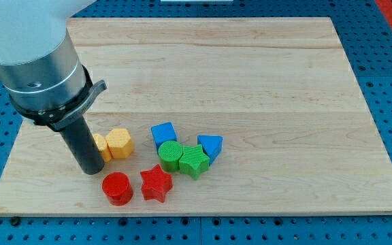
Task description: Push the yellow heart close to the yellow hexagon
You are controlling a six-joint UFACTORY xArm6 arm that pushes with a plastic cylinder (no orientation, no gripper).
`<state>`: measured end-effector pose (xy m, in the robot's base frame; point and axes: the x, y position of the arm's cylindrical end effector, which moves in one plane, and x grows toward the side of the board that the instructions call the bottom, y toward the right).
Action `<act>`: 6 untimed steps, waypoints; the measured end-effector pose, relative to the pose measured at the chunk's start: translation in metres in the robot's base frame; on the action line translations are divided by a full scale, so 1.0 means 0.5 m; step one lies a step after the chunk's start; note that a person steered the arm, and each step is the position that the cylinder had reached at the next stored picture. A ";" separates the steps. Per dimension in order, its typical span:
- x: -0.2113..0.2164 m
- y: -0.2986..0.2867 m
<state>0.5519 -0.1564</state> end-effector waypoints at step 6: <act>-0.087 -0.056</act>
